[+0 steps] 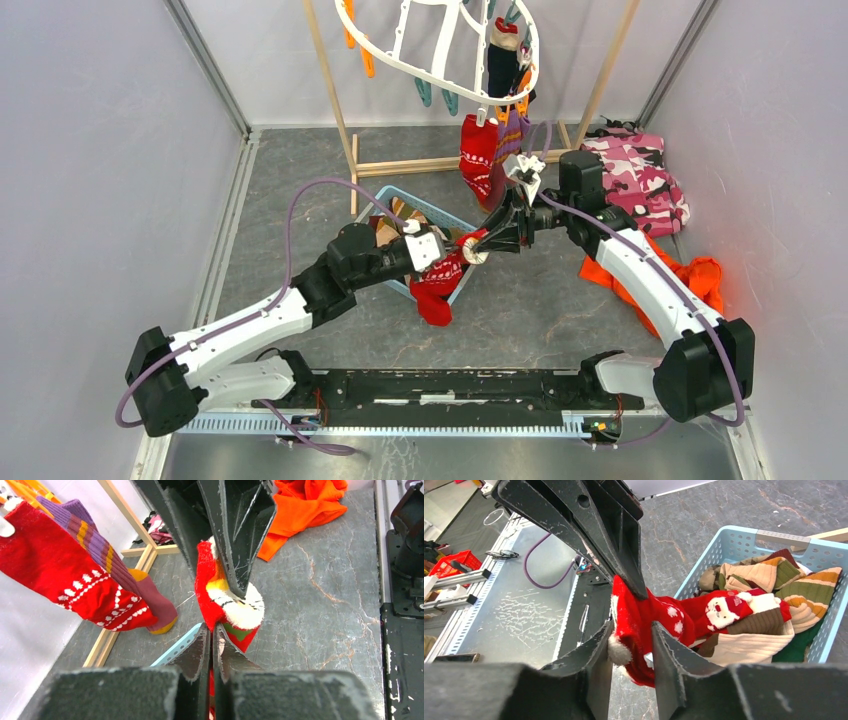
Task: Clip the socks to the hanger
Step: Pick up the sock from the bin.
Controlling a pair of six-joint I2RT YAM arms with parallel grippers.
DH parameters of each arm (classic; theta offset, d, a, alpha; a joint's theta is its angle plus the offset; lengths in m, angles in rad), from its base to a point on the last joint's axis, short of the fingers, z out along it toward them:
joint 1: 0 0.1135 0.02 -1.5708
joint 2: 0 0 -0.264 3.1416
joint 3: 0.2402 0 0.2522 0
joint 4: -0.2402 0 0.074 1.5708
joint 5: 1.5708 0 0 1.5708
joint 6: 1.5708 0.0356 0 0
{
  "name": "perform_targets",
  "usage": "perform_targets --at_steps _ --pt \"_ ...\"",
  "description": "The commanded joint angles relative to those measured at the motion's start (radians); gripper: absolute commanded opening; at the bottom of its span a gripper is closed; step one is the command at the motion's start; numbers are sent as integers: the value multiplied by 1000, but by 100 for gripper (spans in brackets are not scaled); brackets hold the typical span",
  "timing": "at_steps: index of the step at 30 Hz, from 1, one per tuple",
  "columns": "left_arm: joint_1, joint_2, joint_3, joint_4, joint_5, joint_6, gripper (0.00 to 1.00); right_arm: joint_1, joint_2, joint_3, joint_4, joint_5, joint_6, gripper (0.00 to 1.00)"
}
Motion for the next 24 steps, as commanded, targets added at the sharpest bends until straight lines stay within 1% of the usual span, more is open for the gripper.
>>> perform_targets --at_steps 1,2,4,5,6,8,9,10,11,12,13,15,16,18,20,23,24 --pt "-3 -29 -7 74 -35 -81 2 -8 -11 27 -16 17 -39 32" --pt "-4 -30 -8 73 -37 -88 2 -9 -11 29 -17 15 -43 26" --pt "-4 -32 -8 70 -42 -105 2 -13 -12 37 -28 13 -60 11" --pt "-4 -31 -8 68 -47 -117 2 -13 -13 44 -47 17 -78 6" --pt "-4 -30 -6 64 -53 -132 2 -14 -11 61 -85 26 -115 3" --pt "-3 -28 3 40 -61 -159 3 -18 -7 105 -179 50 -208 0" --pt "-4 -27 8 23 -60 -177 6 -18 -4 127 -219 62 -250 0" --pt "-4 -25 15 4 -63 -200 11 -19 -1 148 -267 78 -301 0" --pt "-4 -25 25 -18 -66 -228 19 -20 1 168 -315 94 -353 0" --pt "-4 -26 35 -47 -68 -259 28 -19 3 184 -358 106 -404 0" --pt "-4 -29 45 -74 -69 -286 39 -19 5 202 -418 115 -486 0" --pt "-3 -42 59 -127 -59 -332 49 -19 7 226 -536 127 -640 0" --pt "-2 -52 64 -152 -55 -354 55 -19 5 231 -565 139 -682 0" --pt "-2 -78 73 -179 -51 -410 64 -19 1 231 -583 167 -706 0" --pt "-2 -103 82 -186 -43 -434 75 -19 1 231 -597 176 -727 0" --pt "-1 -130 89 -152 -44 -468 95 -18 2 231 -608 173 -746 0" --pt "1 -129 95 -143 -43 -472 99 -19 4 234 -612 173 -752 0"
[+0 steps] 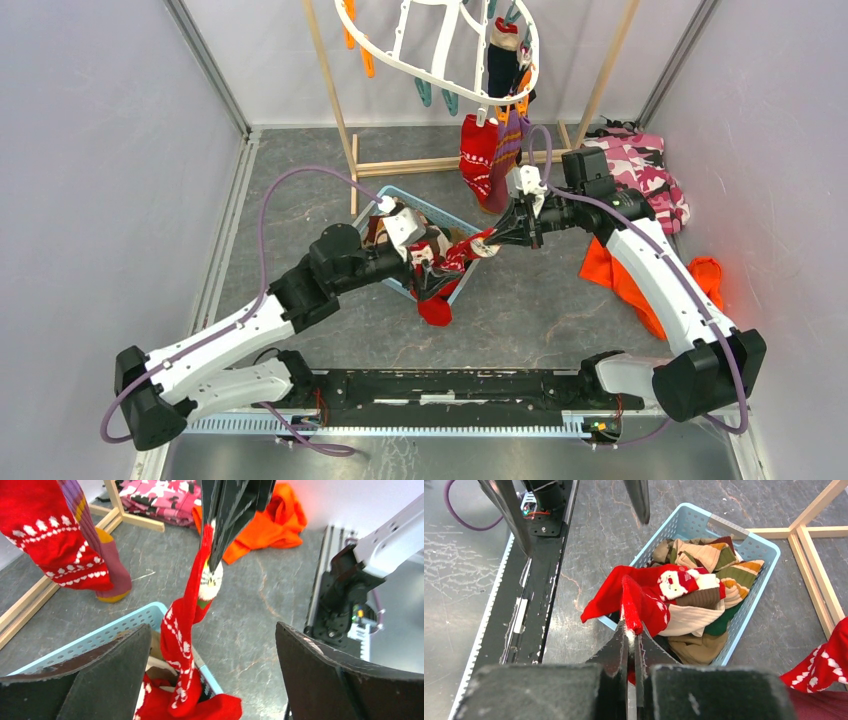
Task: Clip the socks to the hanger
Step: Pick up the sock from the bin.
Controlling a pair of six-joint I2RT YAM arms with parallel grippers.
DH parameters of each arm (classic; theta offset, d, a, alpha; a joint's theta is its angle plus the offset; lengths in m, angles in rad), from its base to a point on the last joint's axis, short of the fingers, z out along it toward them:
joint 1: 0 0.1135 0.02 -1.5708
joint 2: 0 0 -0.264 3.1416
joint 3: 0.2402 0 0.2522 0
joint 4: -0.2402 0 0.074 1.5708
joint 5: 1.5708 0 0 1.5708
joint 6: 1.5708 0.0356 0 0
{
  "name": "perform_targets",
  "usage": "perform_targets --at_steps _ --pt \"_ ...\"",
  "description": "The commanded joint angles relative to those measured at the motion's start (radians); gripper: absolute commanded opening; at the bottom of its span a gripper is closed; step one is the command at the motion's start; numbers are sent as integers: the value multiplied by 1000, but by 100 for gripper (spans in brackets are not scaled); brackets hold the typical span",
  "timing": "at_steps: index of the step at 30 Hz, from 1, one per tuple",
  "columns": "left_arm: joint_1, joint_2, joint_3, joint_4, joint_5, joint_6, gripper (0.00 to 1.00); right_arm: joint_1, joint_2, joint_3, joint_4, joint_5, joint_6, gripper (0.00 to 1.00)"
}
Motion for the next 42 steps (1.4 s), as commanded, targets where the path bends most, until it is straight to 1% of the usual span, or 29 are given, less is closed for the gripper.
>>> perform_targets --at_steps 1,5,10,13,17,22,23,25,26,30,31,34,35,36,39,40,42 --pt "3 -30 70 34 13 -102 100 -2 4 38 -68 13 -103 0" --pt "11 29 134 2 48 -87 100 0 6 42 -76 -3 -115 0" --pt "16 101 191 -7 94 -22 99 1 1 28 -69 -13 -115 0" --pt "21 147 233 -34 126 41 92 1 -6 15 -63 -13 -114 0" --pt "23 227 283 -57 191 76 86 1 -8 10 -60 -16 -113 0" --pt "24 294 323 -94 212 98 70 0 -8 9 -59 -18 -114 0" --pt "24 301 327 -94 215 103 64 0 -8 7 -59 -18 -114 0" --pt "25 308 332 -90 216 106 46 0 -7 5 -59 -18 -113 0" --pt "28 310 331 -88 216 106 40 0 -8 4 -59 -17 -114 0" --pt "36 313 328 -84 230 100 36 1 -6 4 -59 -16 -115 0" --pt "39 315 327 -83 234 97 34 1 -6 5 -59 -16 -115 0" --pt "45 324 326 -84 255 88 22 1 -4 6 -58 -16 -115 0" --pt "47 328 326 -84 259 83 15 1 -4 6 -59 -18 -115 0" --pt "48 330 325 -83 260 78 12 1 -5 7 -59 -19 -115 0" --pt "50 334 321 -75 257 63 12 2 -5 6 -59 -21 -115 0" --pt "51 334 319 -72 256 58 15 1 -5 5 -58 -21 -114 0" --pt "51 329 311 -68 244 42 30 1 -4 6 -59 -21 -114 0"
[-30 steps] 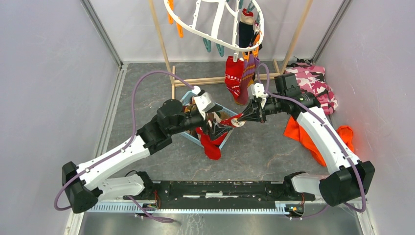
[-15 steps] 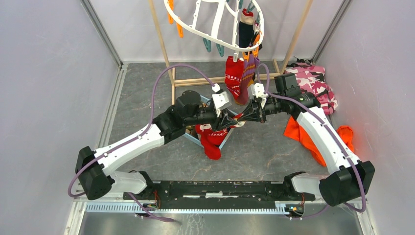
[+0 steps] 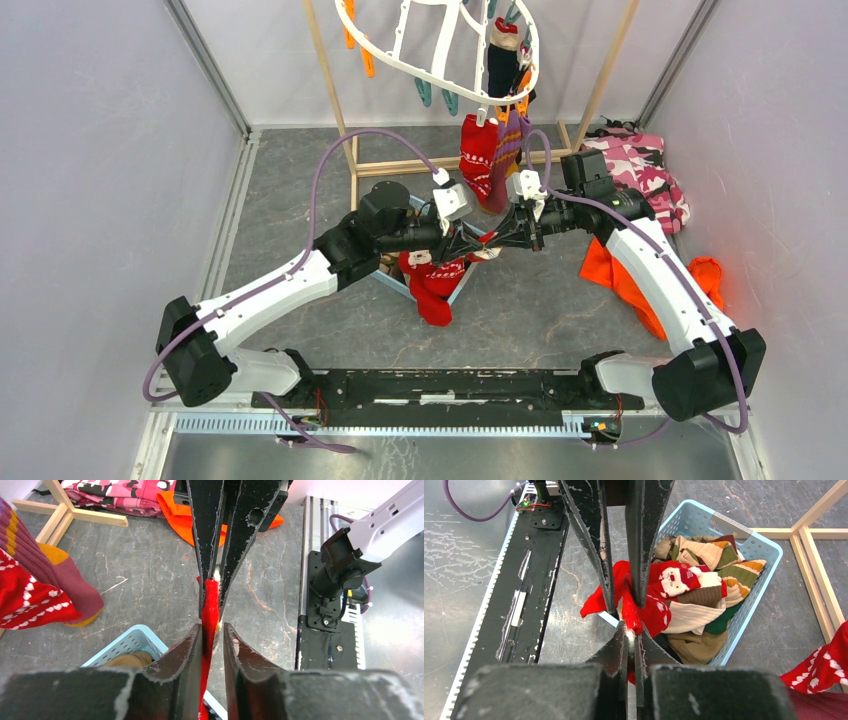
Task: Clip the socks to the hanger
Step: Pick up the sock from the bin.
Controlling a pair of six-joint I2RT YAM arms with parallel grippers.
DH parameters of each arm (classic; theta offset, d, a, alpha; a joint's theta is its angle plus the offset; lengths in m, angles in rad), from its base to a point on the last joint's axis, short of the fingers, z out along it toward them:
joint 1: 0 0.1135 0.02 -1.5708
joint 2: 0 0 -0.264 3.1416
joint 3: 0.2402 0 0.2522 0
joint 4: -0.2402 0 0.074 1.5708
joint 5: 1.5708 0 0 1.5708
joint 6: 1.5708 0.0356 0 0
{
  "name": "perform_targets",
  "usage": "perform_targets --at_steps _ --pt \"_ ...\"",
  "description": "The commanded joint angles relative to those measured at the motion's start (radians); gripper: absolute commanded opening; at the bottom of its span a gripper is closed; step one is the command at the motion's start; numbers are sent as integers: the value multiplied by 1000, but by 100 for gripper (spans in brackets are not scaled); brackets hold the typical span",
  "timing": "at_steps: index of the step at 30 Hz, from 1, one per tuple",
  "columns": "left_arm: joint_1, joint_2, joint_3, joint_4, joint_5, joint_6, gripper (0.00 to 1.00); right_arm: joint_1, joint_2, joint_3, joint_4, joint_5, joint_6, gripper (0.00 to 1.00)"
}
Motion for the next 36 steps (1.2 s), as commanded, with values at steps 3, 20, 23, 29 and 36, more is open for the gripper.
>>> perform_targets --at_steps 3,20,23,29,36 --pt "5 -4 13 66 20 -40 36 0 -5 6 12 -31 -13 0" --pt "89 -125 -179 388 38 -268 2 -33 -4 11 63 -57 72 53" --pt "116 -186 -287 579 22 -379 2 -64 -1 11 119 -102 163 69" --pt "121 -248 -403 818 -50 -493 2 -55 11 10 266 -123 367 77" --pt "121 -242 -384 856 -64 -503 2 -1 43 11 442 -98 602 77"
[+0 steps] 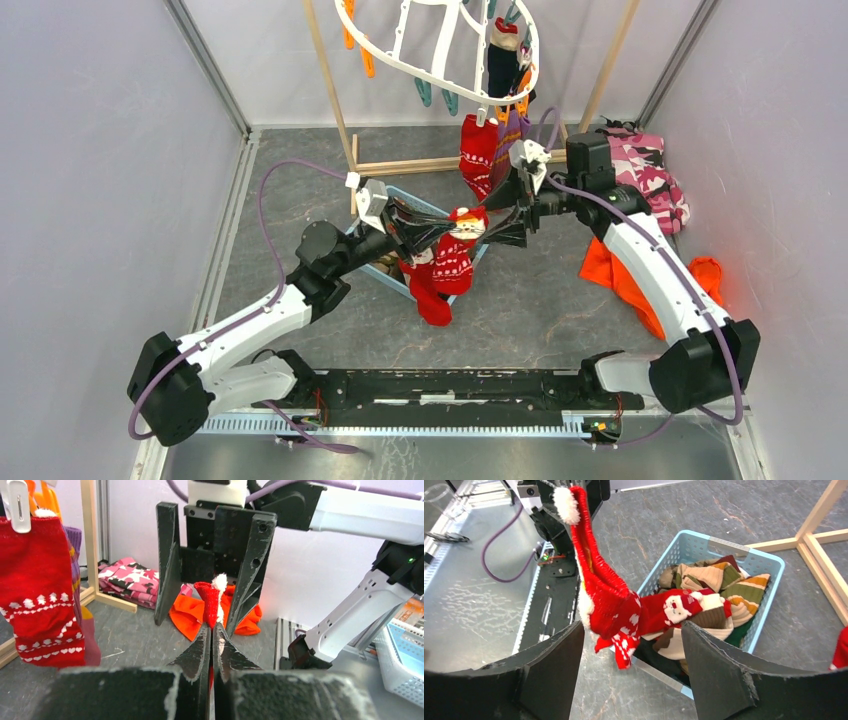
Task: Clip the socks to the hanger
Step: Pick up the sock from the bin.
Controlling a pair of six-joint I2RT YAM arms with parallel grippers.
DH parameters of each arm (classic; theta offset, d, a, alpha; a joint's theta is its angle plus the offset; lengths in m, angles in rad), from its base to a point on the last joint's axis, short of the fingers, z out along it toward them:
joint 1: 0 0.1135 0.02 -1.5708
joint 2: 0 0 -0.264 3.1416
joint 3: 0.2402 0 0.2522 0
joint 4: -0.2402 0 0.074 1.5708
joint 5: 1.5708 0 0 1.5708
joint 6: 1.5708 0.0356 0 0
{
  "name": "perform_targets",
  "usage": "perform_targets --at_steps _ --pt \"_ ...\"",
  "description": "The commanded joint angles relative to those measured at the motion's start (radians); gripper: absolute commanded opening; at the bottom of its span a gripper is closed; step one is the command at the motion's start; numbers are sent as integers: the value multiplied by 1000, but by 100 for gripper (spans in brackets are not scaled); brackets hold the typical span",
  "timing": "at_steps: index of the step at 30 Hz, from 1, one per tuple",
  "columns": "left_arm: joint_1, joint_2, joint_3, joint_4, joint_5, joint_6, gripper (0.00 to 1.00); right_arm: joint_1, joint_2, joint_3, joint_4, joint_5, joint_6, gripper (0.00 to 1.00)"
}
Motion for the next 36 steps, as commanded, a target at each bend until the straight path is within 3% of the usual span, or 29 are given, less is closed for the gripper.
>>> perform_targets --at_steps 1,3,10,18,24,30,34,36 --pt "2 -10 24 116 -35 -56 2 36 22 21 158 -19 201 76" --pt "2 -4 30 117 -48 -60 2 53 29 45 163 -31 216 73" --pt "3 8 26 158 -87 -94 2 70 50 94 196 -71 257 43" --pt "5 6 14 160 -105 -102 2 68 72 141 189 -67 247 32" --pt "10 -9 -3 158 -121 -113 2 69 82 166 139 -33 189 8" --pt "21 -26 -12 95 -153 -125 3 68 90 198 86 -11 129 0" --pt "31 -47 -4 6 -176 -112 17 67 93 225 29 22 64 0" --pt "40 -61 13 -49 -172 -88 30 69 91 235 -10 60 20 0"
